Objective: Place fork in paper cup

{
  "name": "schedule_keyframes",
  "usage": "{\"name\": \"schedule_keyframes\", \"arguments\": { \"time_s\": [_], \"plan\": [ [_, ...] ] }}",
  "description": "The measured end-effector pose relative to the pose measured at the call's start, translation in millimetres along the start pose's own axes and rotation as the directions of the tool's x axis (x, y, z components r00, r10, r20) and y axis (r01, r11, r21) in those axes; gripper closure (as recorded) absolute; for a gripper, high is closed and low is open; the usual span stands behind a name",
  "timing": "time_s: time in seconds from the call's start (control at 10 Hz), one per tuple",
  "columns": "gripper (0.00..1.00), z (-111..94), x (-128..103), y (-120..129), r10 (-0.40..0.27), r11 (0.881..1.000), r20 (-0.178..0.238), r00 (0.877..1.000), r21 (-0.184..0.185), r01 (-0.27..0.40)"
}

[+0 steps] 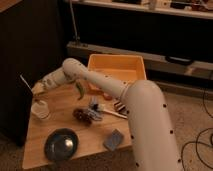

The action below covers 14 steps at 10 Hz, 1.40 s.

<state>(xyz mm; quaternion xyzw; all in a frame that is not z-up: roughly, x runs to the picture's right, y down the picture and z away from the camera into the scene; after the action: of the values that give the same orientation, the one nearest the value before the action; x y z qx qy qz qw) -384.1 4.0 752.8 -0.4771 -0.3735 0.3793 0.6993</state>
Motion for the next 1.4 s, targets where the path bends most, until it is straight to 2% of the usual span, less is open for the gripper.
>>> {"name": "schedule_keyframes", "arguments": {
  "time_s": [0.4, 0.6, 0.8, 1.3, 1.4],
  "plan": [
    [0.80, 15.3, 4.8, 4.3, -0.038, 0.999, 0.019, 0.999, 0.008, 0.038],
    [0.80, 14.0, 11.0, -1.9, -0.057, 0.998, 0.039, 0.998, 0.023, 0.056],
    [0.80, 17.7, 17.9, -10.0, -0.071, 0.997, 0.041, 0.997, 0.031, 0.070],
    [0.80, 9.4, 21.5, -30.5, -0.089, 0.995, 0.064, 0.994, 0.055, 0.085],
    [0.75, 6.3, 21.0, -33.0, -0.098, 0.994, 0.070, 0.993, 0.057, 0.094]
  ]
}}
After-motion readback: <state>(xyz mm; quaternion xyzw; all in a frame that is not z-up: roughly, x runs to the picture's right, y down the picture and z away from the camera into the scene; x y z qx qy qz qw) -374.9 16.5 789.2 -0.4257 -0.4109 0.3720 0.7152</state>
